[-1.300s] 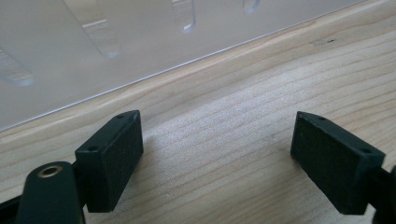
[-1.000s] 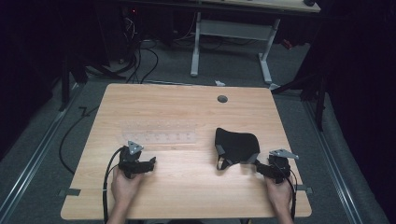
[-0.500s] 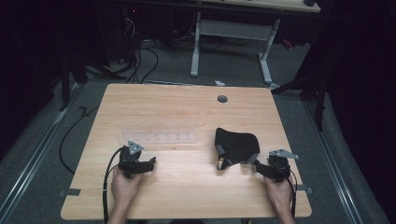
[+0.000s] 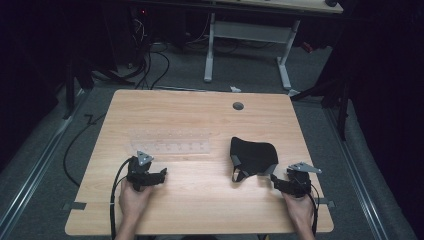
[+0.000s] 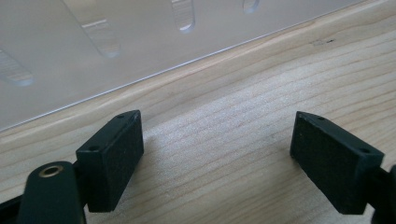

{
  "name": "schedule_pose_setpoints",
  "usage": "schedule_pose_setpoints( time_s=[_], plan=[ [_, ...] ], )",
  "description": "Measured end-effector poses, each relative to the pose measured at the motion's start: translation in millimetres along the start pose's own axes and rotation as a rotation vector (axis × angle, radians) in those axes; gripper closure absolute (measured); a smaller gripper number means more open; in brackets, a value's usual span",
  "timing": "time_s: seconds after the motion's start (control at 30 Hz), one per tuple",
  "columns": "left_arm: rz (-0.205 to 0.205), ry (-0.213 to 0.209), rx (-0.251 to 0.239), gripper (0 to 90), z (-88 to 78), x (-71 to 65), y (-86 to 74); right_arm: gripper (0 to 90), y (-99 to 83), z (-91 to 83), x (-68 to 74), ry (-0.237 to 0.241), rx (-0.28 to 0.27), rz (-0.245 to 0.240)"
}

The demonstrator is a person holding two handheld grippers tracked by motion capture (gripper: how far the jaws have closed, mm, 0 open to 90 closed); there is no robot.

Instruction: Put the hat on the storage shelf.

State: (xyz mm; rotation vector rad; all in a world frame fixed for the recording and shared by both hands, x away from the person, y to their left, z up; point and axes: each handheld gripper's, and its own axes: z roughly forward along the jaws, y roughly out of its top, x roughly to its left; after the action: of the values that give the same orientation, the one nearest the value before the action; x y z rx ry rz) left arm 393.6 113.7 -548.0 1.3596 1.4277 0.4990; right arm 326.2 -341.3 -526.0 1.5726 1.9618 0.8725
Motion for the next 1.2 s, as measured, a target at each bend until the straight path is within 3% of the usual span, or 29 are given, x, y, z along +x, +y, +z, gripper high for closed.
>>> schedule_pose_setpoints(
  time_s=[0.23, 0.3, 0.47, 0.57, 0.77, 0.97, 1.2],
  plan=[
    [-0.001, 0.0, 0.001, 17.6, -0.1, 0.0, 0.1, 39.5, -10.3, -15.8, 6.3, 0.056, -0.051, 0.015],
    [-0.002, 0.0, 0.001, 17.6, -0.1, -0.1, 0.0, 40.0, -11.3, -22.7, 8.2, 0.078, -0.077, 0.01],
    [-0.001, 0.0, 0.001, 17.6, -0.1, -0.1, 0.1, 38.7, -5.8, -32.0, 10.6, 0.136, -0.129, 0.049],
    [-0.001, -0.001, 0.001, 17.6, -0.1, -0.1, 0.1, 38.0, -1.6, -32.2, 10.9, 0.146, -0.141, 0.056],
    [-0.001, -0.001, 0.002, 17.6, -0.1, -0.1, 0.1, 37.7, 15.9, -23.6, 10.3, 0.156, -0.138, 0.08],
    [-0.002, -0.001, 0.001, 17.6, -0.1, -0.1, 0.1, 37.9, 21.5, -12.7, 7.3, 0.17, -0.121, 0.124],
    [-0.001, -0.001, 0.001, 17.6, -0.1, -0.1, 0.1, 38.6, 24.3, 9.7, 3.2, 0.218, -0.089, 0.179]
  ],
)
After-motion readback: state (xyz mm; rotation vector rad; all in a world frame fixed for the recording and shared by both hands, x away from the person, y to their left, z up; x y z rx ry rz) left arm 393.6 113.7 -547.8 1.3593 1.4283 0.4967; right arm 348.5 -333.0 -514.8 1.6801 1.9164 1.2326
